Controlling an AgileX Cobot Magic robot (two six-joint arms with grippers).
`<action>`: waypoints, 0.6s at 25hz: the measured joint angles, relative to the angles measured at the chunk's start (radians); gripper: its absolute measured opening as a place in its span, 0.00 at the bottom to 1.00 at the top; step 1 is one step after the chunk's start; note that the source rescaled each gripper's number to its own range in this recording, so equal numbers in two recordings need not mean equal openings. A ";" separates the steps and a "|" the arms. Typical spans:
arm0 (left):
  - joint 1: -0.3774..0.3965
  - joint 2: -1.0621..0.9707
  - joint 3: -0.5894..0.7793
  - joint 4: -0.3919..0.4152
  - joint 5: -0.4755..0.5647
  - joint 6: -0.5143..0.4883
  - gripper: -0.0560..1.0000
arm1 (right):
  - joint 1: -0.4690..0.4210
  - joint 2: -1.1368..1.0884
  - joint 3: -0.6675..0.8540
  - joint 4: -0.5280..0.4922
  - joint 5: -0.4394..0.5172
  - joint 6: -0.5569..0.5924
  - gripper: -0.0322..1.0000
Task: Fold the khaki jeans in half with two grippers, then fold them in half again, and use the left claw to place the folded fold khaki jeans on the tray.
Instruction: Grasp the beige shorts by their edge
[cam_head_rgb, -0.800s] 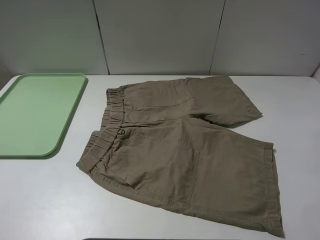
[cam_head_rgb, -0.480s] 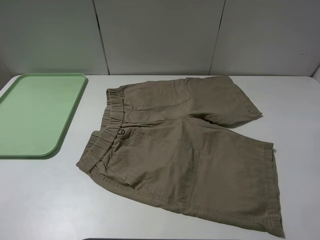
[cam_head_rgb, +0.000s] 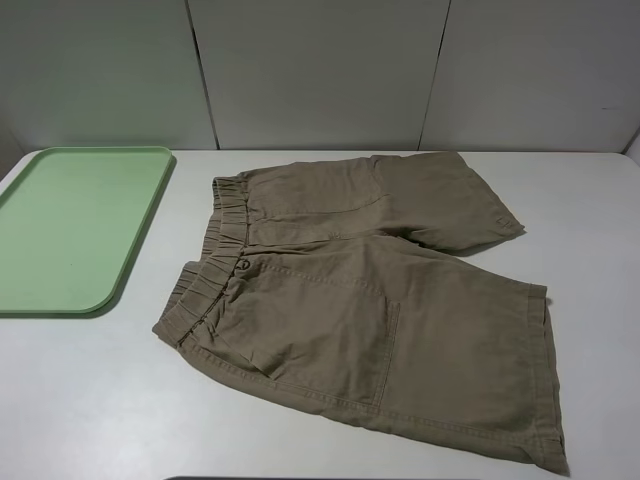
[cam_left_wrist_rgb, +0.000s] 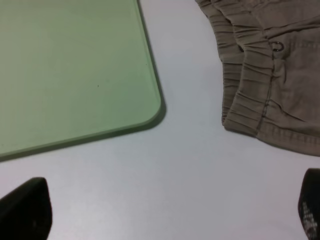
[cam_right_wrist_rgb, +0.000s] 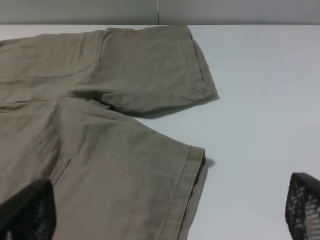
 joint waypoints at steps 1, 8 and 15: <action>0.000 0.000 0.000 0.000 0.000 0.000 0.98 | 0.000 0.000 0.000 0.000 0.000 0.000 1.00; 0.000 0.000 0.000 0.013 0.000 0.000 0.98 | 0.000 0.000 0.000 0.000 0.001 0.000 1.00; 0.000 0.000 0.000 0.016 0.000 0.000 0.98 | 0.000 0.000 0.000 0.004 0.001 0.000 1.00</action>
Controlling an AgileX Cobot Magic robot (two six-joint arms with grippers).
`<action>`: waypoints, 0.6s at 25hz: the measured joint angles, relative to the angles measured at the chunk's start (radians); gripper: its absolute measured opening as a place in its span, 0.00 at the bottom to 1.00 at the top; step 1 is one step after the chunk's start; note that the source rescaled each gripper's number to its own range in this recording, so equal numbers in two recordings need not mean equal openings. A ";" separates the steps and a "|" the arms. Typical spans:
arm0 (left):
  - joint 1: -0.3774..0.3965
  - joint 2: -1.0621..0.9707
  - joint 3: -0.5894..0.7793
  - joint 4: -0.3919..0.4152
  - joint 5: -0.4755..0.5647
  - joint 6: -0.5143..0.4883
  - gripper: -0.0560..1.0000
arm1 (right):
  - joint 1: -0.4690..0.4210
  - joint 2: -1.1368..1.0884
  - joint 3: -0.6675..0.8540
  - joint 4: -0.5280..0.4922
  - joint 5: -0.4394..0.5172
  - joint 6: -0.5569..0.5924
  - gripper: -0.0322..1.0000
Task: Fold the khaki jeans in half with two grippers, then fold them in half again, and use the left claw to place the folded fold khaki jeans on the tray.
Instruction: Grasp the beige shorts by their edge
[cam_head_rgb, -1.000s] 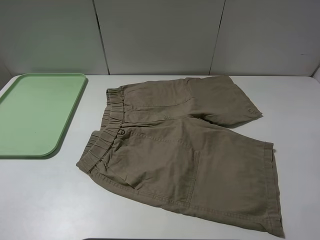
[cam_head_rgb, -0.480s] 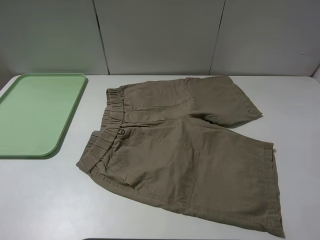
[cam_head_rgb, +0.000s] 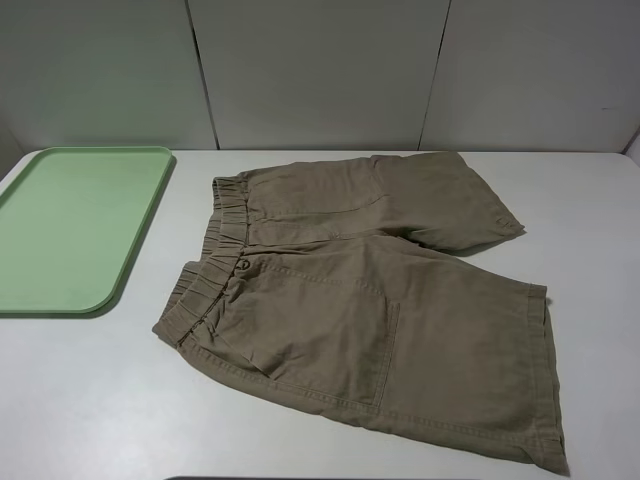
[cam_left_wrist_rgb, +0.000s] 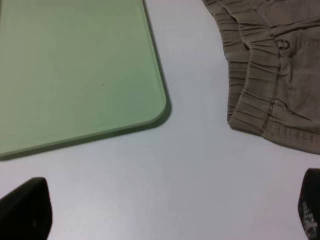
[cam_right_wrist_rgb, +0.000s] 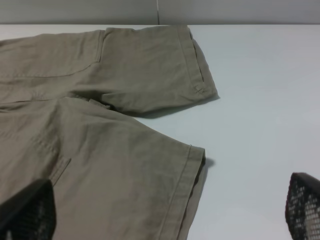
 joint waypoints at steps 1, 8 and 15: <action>0.000 0.000 0.000 0.000 0.000 0.000 0.98 | 0.000 0.000 0.000 0.007 0.000 0.000 1.00; 0.000 0.000 0.000 0.001 0.000 0.000 0.98 | 0.000 0.000 0.000 0.043 -0.003 0.000 1.00; 0.000 0.000 0.000 0.001 0.000 0.000 0.97 | 0.000 0.000 0.000 0.047 -0.005 -0.015 1.00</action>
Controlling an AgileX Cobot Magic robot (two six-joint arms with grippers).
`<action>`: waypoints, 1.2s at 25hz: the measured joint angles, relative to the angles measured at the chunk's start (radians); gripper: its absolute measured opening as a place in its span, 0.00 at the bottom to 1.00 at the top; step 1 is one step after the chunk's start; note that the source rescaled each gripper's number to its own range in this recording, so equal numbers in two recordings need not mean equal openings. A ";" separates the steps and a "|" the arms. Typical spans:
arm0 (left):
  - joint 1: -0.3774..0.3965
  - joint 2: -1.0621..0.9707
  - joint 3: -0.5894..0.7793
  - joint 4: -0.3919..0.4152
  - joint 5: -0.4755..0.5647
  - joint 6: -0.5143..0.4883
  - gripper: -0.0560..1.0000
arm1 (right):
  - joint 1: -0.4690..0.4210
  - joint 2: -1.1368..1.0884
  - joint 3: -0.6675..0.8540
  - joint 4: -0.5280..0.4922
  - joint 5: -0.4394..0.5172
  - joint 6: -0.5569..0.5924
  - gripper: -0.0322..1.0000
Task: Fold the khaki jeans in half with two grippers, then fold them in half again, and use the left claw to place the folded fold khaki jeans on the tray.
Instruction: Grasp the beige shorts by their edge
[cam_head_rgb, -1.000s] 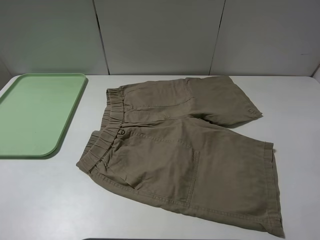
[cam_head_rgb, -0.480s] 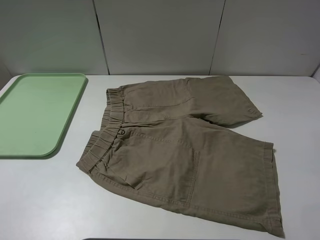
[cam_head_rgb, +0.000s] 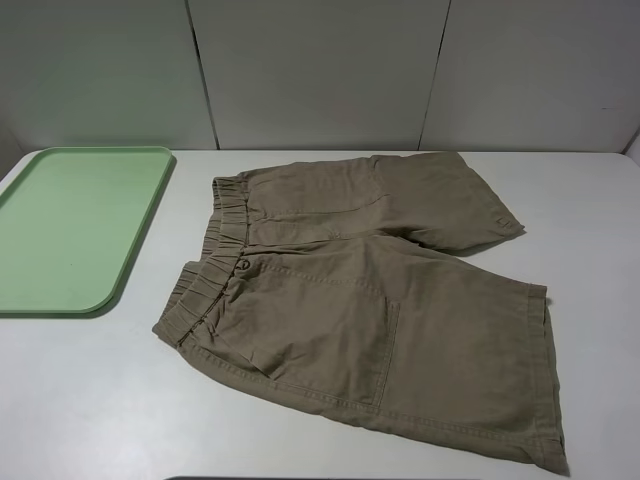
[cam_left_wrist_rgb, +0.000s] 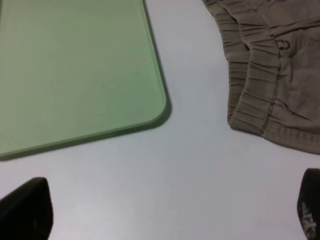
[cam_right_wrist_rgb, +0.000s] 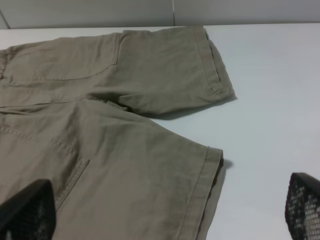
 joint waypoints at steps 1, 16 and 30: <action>0.000 0.000 0.000 0.000 -0.001 0.000 0.97 | 0.000 0.000 0.000 0.000 0.000 -0.004 1.00; -0.056 0.548 -0.309 -0.009 -0.019 0.130 0.94 | 0.013 0.604 -0.257 0.053 -0.013 -0.226 1.00; -0.780 1.118 -0.431 0.324 -0.005 0.186 0.92 | 0.700 1.018 -0.326 -0.124 -0.014 -0.327 1.00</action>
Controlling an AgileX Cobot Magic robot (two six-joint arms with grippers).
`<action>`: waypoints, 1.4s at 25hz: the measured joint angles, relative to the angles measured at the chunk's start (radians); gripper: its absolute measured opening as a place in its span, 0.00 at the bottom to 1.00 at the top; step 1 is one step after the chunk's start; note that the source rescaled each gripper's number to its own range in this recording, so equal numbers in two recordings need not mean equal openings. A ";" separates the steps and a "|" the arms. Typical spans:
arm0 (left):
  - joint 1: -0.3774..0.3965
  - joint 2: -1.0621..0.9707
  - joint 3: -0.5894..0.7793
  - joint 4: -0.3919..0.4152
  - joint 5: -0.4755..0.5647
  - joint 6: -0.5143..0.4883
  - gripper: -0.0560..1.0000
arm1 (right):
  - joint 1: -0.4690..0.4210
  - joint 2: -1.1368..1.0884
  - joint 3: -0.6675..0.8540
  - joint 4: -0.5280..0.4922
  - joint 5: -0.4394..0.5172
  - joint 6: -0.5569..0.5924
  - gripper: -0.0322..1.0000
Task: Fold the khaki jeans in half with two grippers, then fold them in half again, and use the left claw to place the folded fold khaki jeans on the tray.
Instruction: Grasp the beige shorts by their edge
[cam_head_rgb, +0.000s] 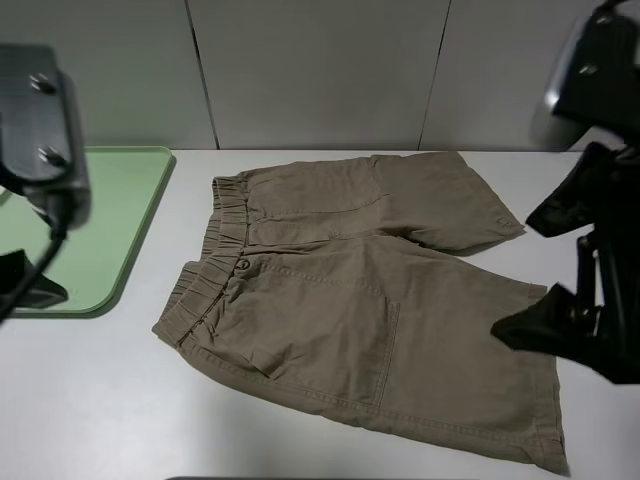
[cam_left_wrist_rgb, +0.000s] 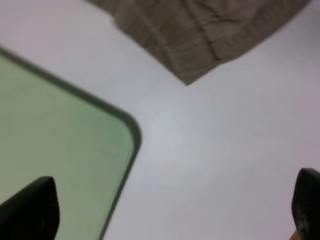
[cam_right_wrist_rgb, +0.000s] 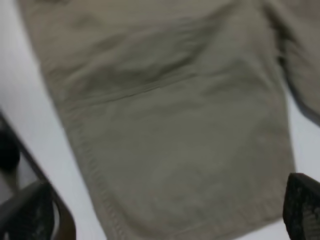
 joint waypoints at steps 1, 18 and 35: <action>-0.023 0.036 0.000 0.000 -0.002 0.002 0.92 | 0.041 0.024 0.000 -0.014 0.000 -0.004 1.00; -0.064 0.376 0.015 -0.090 -0.178 0.313 0.89 | 0.149 0.217 0.186 -0.096 -0.200 -0.150 1.00; -0.029 0.680 0.015 -0.039 -0.408 0.395 0.85 | 0.149 0.262 0.395 -0.181 -0.427 -0.157 1.00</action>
